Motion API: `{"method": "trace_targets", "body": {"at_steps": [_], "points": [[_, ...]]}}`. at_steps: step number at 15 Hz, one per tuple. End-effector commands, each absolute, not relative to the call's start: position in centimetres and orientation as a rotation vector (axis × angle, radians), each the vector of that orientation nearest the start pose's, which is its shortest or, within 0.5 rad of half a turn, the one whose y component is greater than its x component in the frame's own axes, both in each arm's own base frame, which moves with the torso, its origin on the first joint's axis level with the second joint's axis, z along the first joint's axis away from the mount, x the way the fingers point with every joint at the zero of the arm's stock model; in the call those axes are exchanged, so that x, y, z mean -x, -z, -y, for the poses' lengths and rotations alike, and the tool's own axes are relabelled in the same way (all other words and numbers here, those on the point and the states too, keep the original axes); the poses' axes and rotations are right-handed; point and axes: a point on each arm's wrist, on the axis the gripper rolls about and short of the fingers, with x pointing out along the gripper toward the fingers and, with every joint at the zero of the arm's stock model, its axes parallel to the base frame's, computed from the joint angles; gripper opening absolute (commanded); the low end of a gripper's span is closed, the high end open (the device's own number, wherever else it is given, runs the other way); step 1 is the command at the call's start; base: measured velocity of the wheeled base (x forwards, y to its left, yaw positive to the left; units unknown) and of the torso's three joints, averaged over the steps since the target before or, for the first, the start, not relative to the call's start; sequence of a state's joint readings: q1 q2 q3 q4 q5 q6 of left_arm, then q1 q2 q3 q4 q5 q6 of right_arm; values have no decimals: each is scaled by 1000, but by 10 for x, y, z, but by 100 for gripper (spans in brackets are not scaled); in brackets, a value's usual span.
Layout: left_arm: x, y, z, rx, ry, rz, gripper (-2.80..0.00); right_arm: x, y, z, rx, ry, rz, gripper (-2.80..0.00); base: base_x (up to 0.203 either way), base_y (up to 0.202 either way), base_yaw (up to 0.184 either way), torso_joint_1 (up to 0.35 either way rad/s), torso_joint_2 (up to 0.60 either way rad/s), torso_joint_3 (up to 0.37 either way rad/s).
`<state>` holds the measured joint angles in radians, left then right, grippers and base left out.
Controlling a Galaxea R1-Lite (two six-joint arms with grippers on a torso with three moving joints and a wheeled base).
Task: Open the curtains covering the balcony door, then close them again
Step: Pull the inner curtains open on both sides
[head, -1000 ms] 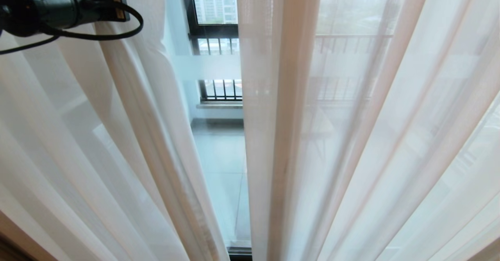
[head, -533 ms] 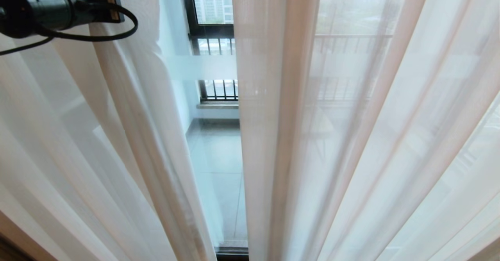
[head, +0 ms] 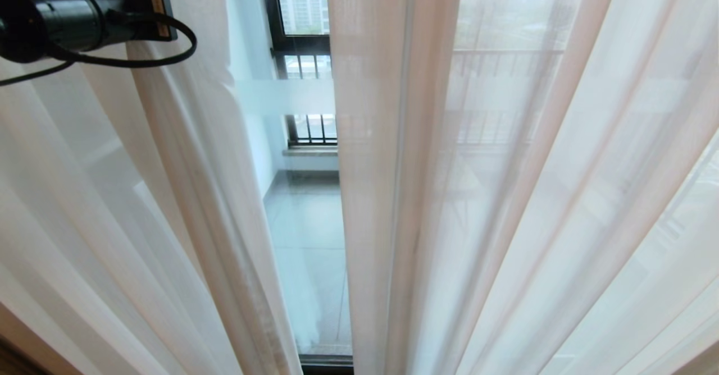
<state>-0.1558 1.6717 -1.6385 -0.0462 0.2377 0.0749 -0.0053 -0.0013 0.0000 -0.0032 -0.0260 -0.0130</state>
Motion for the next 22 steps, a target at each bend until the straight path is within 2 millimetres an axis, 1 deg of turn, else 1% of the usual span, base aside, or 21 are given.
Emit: {"method": "trace_targets", "body": {"at_steps": [1,12,22], "points": [[-306,-369,42,-73,-86,7,-280,23,-76,0,14,31,3,-280,0,0,0,0,0,0],[-304,-366,41,-74,-88,-3,-280,23,-76,0,14,32,3,-280,0,6,0,0,0,0],[-303,-365,41,-73,-87,-6,-280,23,-76,0,14,31,3,-280,0,180,2,3,3,1]]}}
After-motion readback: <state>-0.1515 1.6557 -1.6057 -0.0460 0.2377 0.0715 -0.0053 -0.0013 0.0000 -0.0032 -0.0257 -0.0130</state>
